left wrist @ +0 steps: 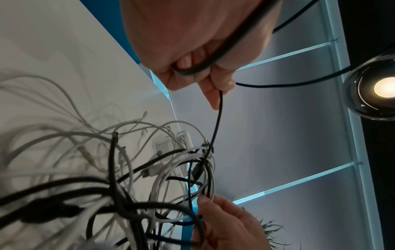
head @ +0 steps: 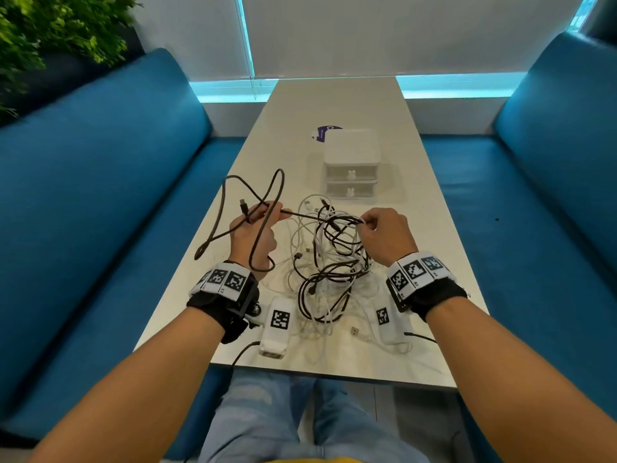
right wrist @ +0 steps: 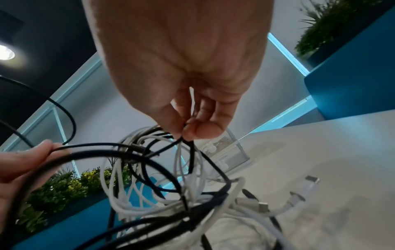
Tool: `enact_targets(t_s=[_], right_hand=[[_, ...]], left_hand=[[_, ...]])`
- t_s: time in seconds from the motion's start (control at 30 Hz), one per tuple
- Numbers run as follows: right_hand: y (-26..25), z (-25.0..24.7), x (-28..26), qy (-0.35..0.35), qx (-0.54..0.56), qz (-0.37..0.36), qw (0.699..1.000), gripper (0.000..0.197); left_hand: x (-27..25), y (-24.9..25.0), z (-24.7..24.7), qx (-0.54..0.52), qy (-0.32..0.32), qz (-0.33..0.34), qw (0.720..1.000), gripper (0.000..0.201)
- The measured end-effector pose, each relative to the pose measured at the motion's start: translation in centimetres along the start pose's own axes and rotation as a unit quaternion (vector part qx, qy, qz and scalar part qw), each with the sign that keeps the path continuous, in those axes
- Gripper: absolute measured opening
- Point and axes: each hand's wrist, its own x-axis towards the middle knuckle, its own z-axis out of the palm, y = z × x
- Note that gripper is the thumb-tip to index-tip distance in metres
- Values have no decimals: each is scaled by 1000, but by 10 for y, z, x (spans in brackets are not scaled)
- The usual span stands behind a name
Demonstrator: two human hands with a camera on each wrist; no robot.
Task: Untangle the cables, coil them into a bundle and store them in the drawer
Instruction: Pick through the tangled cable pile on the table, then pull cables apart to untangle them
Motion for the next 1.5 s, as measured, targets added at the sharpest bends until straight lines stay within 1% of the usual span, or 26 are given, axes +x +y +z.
enact_targets(t_s=[0.13, 0.23, 0.27, 0.33, 0.4, 0.47, 0.53, 0.6, 0.67, 0.7, 0.77, 0.8, 0.9, 0.93, 1.0, 1.03, 1.07, 1.1, 1.17, 1.23, 1.3, 1.33, 1.37, 1.4, 1.43, 1.5], right_hand=[[-3, 2, 6, -3, -31, 59, 998, 20], [6, -8, 7, 1, -56, 128, 990, 23], [9, -11, 8, -1, -57, 141, 988, 29], [8, -14, 5, -17, -26, 129, 991, 52], [-5, -13, -4, -15, 69, 73, 995, 67], [-20, -11, -13, -44, 210, 36, 976, 63], [-33, -10, -20, -125, 293, 43, 947, 53], [-38, -9, -21, -177, 256, 14, 950, 44], [-40, -12, -21, -177, 235, -21, 955, 30], [-42, -18, -22, -168, 258, -13, 951, 28], [-41, -36, -22, -139, 332, 20, 933, 36], [-39, -46, -21, -128, 361, 31, 923, 35], [-30, -69, -22, -136, 337, 15, 931, 36], [-28, -74, -24, -136, 308, 0, 942, 36], [-22, -81, -30, -120, 283, -22, 951, 38], [-17, -86, -33, -98, 280, -32, 954, 38], [-11, -93, -35, -73, 268, -40, 960, 38], [-4, -103, -37, -52, 246, -47, 967, 41], [12, -122, -40, -38, 188, -48, 980, 59], [23, -135, -47, -47, 162, -32, 985, 65], [31, -142, -60, -65, 167, -14, 984, 40], [35, -145, -68, -75, 172, 1, 982, 25], [40, -147, -76, -85, 175, 14, 981, 18], [45, -149, -84, -96, 176, 25, 979, 22], [50, -150, -91, -101, 178, 35, 978, 27], [60, -153, -103, -92, 185, 49, 977, 31]], left_hand=[[1, 2, 0, 28, -40, -13, 999, 14], [7, 14, -8, 43, -10, 4, 999, 18], [9, 21, -9, 46, -21, 19, 999, 18], [6, 30, -6, 80, -50, 55, 994, 15], [2, 30, 4, 115, -53, 83, 988, 16], [-3, 25, 15, 115, -49, 72, 990, 18], [-8, 19, 24, 83, -53, 50, 994, 18], [-15, 16, 28, 62, -90, 36, 993, 14], [-22, 14, 31, 63, -120, 50, 989, 10], [-26, 12, 31, 72, -137, 68, 986, 8], [-33, 5, 32, 137, -194, 121, 964, 6], [-36, -2, 31, 204, -220, 141, 943, 10], [-49, -29, 36, 381, -291, 181, 859, 4], [-55, -36, 41, 415, -337, 192, 823, 2], [-69, -48, 57, 513, -415, 184, 728, 12], [-73, -52, 65, 569, -426, 177, 682, 20], [-77, -55, 72, 606, -423, 175, 650, 26], [-79, -57, 78, 622, -419, 175, 638, 33], [-85, -56, 87, 612, -437, 156, 640, 43], [-92, -50, 97, 548, -490, 97, 671, 42], [-101, -42, 106, 439, -549, -15, 711, 35], [-107, -40, 110, 394, -568, -84, 718, 31], [-113, -41, 114, 368, -580, -143, 713, 27], [-120, -44, 117, 361, -593, -179, 697, 23], [-128, -46, 121, 371, -605, -188, 679, 22], [-140, -54, 129, 404, -611, -160, 662, 36]])
